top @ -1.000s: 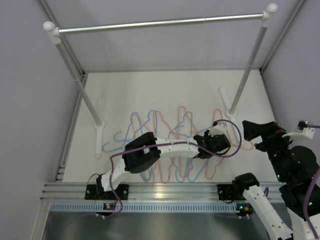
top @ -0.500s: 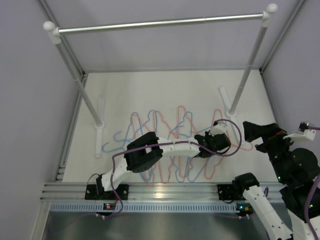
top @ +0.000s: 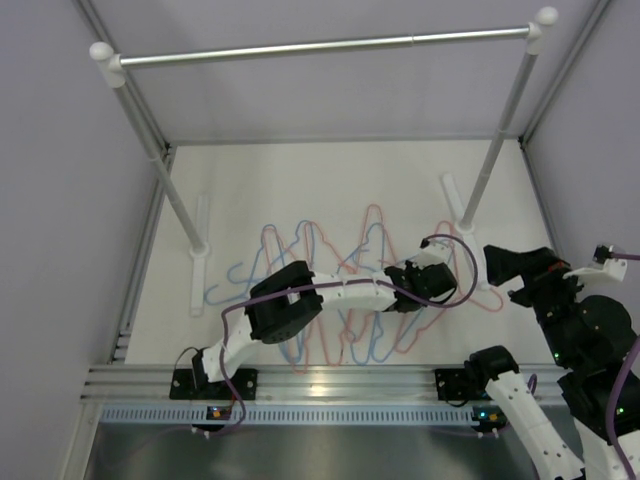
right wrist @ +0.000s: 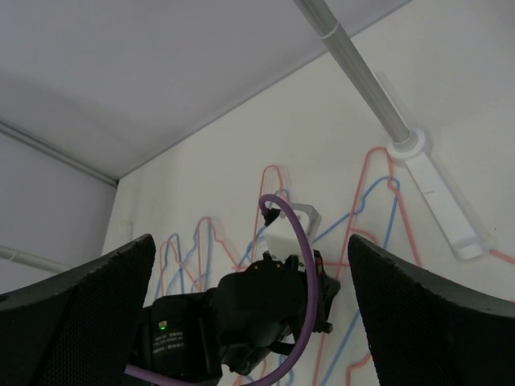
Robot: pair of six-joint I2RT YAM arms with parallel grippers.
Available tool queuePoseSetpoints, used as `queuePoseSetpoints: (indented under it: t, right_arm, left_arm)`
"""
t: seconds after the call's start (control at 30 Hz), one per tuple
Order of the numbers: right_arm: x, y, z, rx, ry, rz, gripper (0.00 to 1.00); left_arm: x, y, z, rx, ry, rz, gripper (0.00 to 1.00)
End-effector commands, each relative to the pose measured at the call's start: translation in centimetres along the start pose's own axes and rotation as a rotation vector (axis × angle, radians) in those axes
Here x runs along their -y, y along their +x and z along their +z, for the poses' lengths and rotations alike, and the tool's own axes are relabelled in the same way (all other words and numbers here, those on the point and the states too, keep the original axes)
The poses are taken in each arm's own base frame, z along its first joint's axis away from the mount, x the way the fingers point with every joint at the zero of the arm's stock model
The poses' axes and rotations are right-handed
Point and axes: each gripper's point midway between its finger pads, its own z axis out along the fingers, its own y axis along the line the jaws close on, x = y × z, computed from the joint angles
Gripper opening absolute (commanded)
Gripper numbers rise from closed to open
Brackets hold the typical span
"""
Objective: Organize the hangers
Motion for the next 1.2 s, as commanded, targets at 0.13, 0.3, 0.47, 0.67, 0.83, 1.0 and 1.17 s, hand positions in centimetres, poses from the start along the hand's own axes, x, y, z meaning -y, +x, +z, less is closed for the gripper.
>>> queuePoseSetpoints:
  t: [0.13, 0.3, 0.47, 0.67, 0.83, 1.0, 1.17]
  right_arm:
    - [0.5, 0.5, -0.2, -0.014, 0.016, -0.004, 1.00]
    - [0.7, 1.0, 0.2, -0.029, 0.024, -0.002, 1.00]
    - [0.9, 1.7, 0.5, -0.051, 0.030, -0.003, 0.99]
    - [1.7, 5.3, 2.1, -0.167, 0.046, 0.012, 0.99]
    - [3.0, 11.4, 4.9, -0.316, 0.043, 0.060, 0.99]
    - [3.0, 16.5, 6.1, -0.417, -0.032, 0.194, 0.95]
    - [4.9, 20.6, 6.6, -0.463, -0.021, 0.287, 0.95]
  left_arm:
    - [-1.4, -3.0, -4.4, 0.031, 0.052, -0.073, 0.00]
    - [-2.3, -3.6, -6.3, 0.050, 0.059, -0.094, 0.00]
    - [-3.2, -4.8, -7.8, 0.078, 0.079, -0.129, 0.00]
    - [-5.8, -5.9, -7.5, 0.080, 0.085, -0.201, 0.00]
    - [-7.6, -6.8, -6.6, 0.081, 0.067, -0.236, 0.00]
    - [-8.4, -7.0, -5.7, 0.072, 0.061, -0.254, 0.00]
    - [-8.6, -6.9, -5.3, 0.064, 0.068, -0.264, 0.00]
